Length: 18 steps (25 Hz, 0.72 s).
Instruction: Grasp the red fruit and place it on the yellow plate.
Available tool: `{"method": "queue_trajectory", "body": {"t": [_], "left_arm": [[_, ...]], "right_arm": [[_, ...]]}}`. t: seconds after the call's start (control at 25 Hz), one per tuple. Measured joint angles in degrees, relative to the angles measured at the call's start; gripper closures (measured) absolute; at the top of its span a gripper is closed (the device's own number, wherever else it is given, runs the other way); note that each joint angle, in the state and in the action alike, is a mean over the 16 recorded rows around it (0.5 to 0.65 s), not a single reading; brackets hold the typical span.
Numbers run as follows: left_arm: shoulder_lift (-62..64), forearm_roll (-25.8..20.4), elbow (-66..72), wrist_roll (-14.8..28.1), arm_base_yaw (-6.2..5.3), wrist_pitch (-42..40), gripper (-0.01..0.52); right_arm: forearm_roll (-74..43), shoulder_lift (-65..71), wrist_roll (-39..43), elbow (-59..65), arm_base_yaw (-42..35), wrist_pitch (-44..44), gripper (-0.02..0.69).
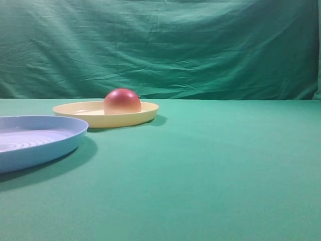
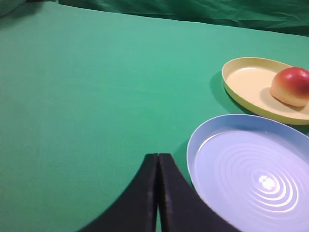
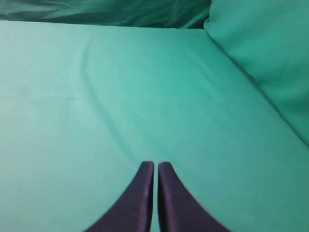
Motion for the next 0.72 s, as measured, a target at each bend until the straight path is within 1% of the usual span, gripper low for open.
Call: {"method": "queue_trajectory", "body": {"t": [0.72], "left_arm": [[0.0,0.0,0.0,0.0,0.0,0.0,0.514]], "right_arm": [[0.06,0.0,0.01,0.02,0.13,-0.09,0.665]]}}
